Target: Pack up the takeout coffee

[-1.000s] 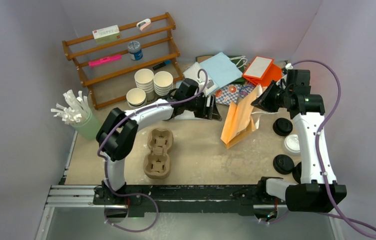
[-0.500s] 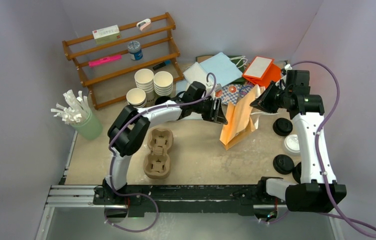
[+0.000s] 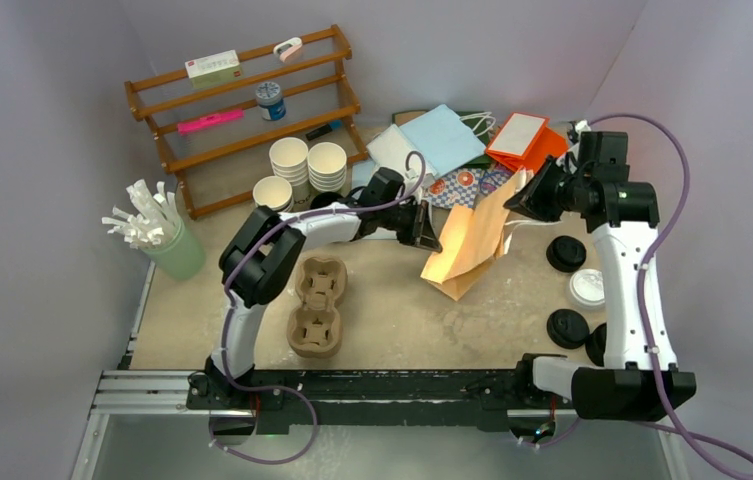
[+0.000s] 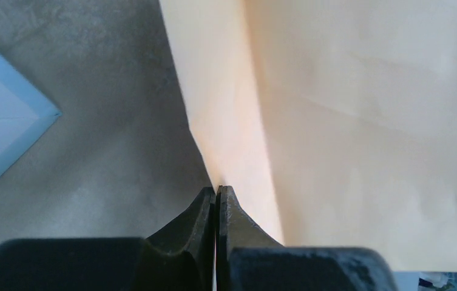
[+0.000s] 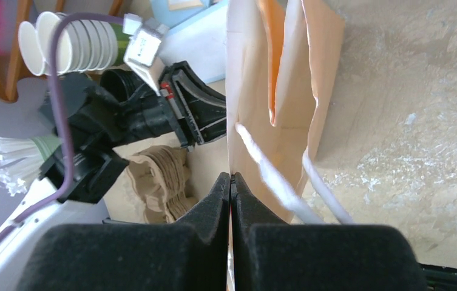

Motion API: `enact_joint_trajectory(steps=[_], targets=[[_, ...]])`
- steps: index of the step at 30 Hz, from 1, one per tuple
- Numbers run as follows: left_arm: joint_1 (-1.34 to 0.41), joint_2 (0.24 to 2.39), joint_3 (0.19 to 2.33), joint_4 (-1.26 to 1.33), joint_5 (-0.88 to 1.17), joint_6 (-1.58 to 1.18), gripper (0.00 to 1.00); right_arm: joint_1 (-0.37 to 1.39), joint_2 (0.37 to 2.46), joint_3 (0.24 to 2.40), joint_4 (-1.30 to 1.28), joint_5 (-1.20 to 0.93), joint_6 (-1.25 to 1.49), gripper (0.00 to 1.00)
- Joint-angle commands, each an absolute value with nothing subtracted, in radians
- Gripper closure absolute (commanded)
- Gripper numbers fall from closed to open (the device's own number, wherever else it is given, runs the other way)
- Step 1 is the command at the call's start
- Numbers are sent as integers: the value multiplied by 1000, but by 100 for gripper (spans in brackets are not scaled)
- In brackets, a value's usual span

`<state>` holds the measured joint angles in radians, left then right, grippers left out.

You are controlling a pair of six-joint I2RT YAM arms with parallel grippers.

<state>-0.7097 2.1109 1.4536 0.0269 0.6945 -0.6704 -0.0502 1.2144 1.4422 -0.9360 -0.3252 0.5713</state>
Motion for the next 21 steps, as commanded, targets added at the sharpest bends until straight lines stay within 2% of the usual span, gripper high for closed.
enact_joint_trajectory(steps=[1, 8, 15, 20, 21], targets=[[-665, 2069, 1376, 74, 724, -638, 100, -44, 1221, 1612, -1007, -293, 543, 100], [-650, 2062, 1308, 75, 715, -631, 100, -44, 1248, 1709, -1050, -301, 548, 100], [-649, 2060, 1301, 72, 711, -632, 97, -44, 1260, 1656, -1010, -374, 567, 99], [-649, 2039, 1298, 71, 700, -632, 97, -44, 1269, 1651, -1021, -365, 533, 69], [-651, 2034, 1298, 70, 696, -633, 97, -44, 1270, 1653, -1018, -376, 525, 65]])
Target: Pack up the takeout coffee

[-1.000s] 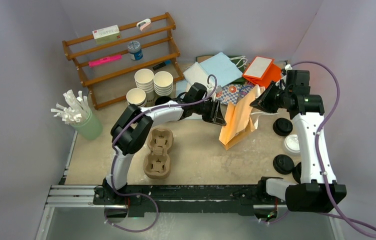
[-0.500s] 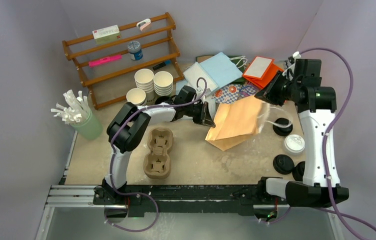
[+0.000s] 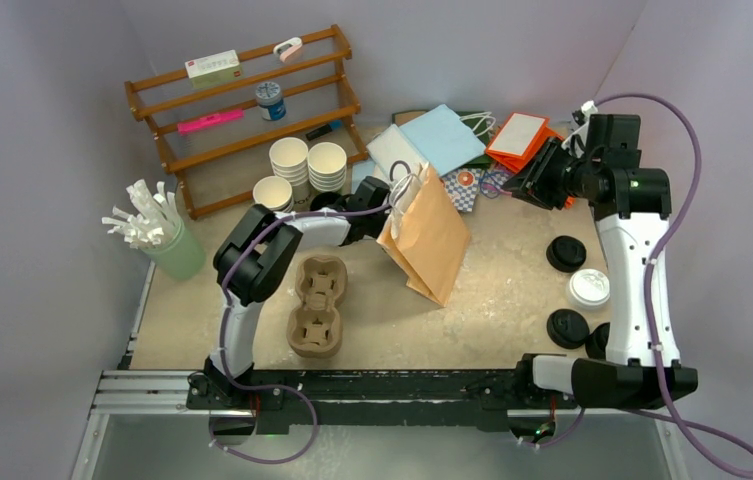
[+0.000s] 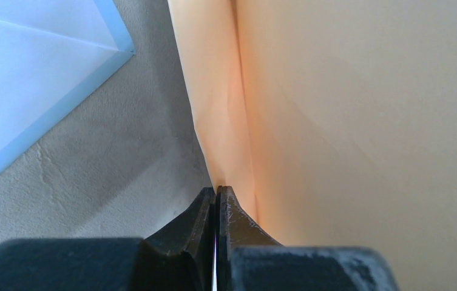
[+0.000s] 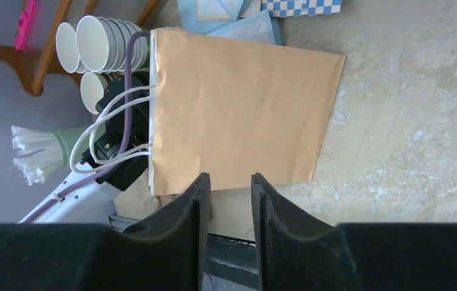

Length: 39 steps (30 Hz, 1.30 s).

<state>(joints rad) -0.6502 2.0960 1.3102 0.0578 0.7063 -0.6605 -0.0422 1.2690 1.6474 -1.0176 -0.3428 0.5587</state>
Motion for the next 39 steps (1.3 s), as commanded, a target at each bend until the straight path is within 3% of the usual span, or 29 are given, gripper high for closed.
enact_joint_trajectory(steps=[1, 8, 19, 24, 28, 34, 39], targets=[[-651, 2029, 1299, 71, 693, -633, 97, -44, 1270, 1653, -1012, -393, 520, 63], [-650, 2001, 1312, 28, 667, -638, 97, 93, 1289, 1677, -965, -366, 532, 48], [-666, 1860, 1294, -123, 494, -642, 98, 228, 1347, 1819, -772, -423, 643, 54], [-666, 1845, 1323, -196, 438, -627, 98, 233, 1332, 1799, -640, -528, 702, 49], [-666, 1849, 1331, -203, 430, -636, 98, 234, 1354, 1786, -693, -514, 699, 48], [-668, 1852, 1341, -204, 424, -640, 98, 234, 1377, 1754, -821, -494, 642, 33], [-670, 1846, 1341, -199, 409, -639, 98, 234, 1370, 1752, -812, -525, 648, 33]])
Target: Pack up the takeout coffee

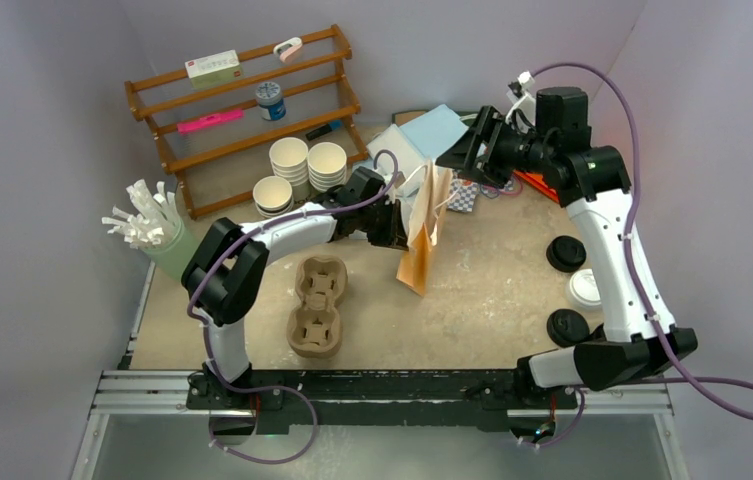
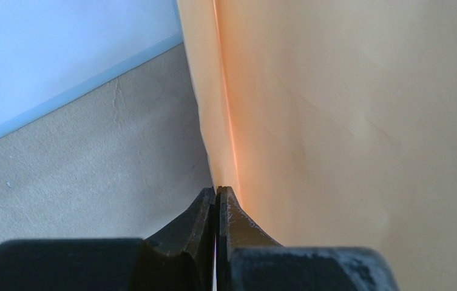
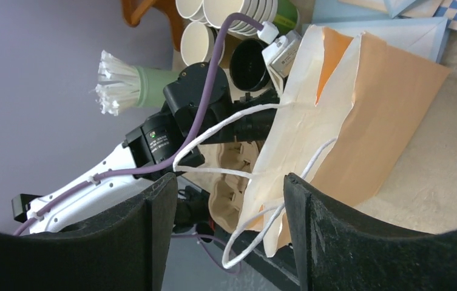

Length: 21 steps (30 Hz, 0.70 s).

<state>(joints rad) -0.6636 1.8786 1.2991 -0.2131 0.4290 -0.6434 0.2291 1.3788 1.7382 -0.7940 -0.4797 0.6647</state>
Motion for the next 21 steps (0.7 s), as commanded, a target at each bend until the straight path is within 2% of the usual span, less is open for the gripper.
enact_joint_trajectory(steps=[1, 4, 9, 21], targets=[[-672, 1843, 1341, -200, 406, -638, 98, 234, 1370, 1770, -807, -525, 649, 34], [-673, 1838, 1341, -204, 402, -638, 98, 233, 1378, 1830, -786, -569, 648, 35], [-675, 1836, 1353, -236, 386, -631, 98, 237, 1344, 1758, -624, -711, 736, 39], [-675, 1806, 1379, -299, 328, -624, 98, 345, 1426, 1888, -834, -551, 681, 31]])
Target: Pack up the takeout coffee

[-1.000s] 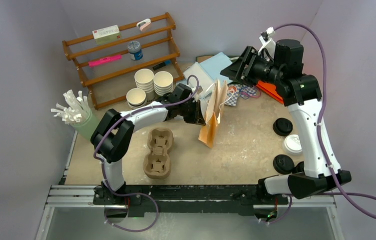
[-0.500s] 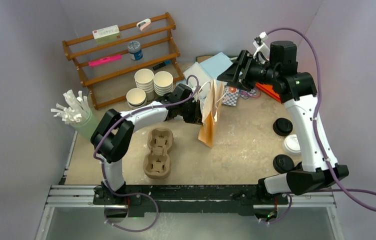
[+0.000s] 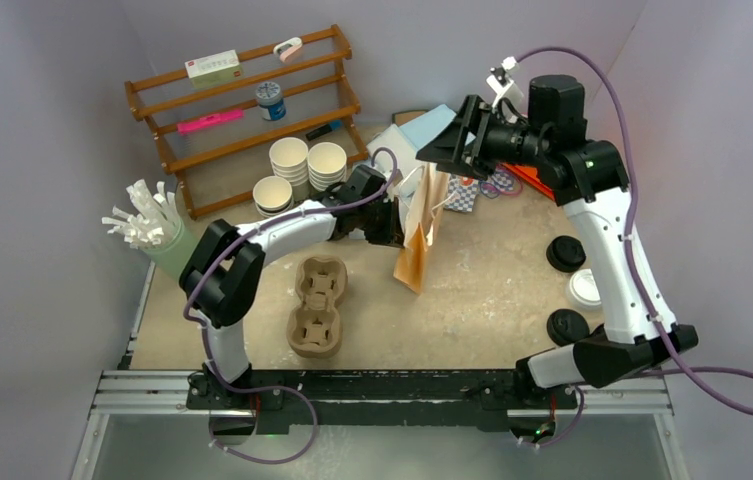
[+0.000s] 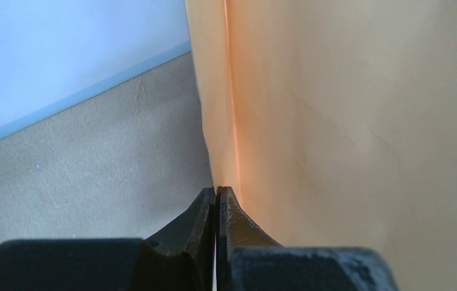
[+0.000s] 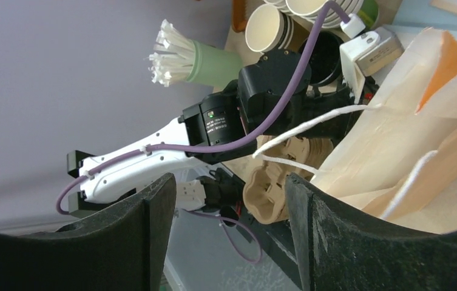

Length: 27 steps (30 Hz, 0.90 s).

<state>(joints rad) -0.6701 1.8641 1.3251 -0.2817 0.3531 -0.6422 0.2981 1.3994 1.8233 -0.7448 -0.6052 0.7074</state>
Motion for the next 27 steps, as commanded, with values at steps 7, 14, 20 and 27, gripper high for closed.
enact_joint_trajectory(steps=[7, 14, 20, 27], targets=[[-676, 1776, 1381, -314, 294, -643, 98, 387, 1468, 1977, -986, -408, 691, 32], [-676, 1775, 1369, -316, 293, -655, 98, 388, 1385, 1781, -1016, -194, 752, 32], [-677, 1770, 1355, -300, 305, -661, 98, 388, 1350, 1681, -1009, -182, 709, 35], [-676, 1769, 1347, -273, 338, -668, 98, 388, 1340, 1616, -971, -128, 704, 47]])
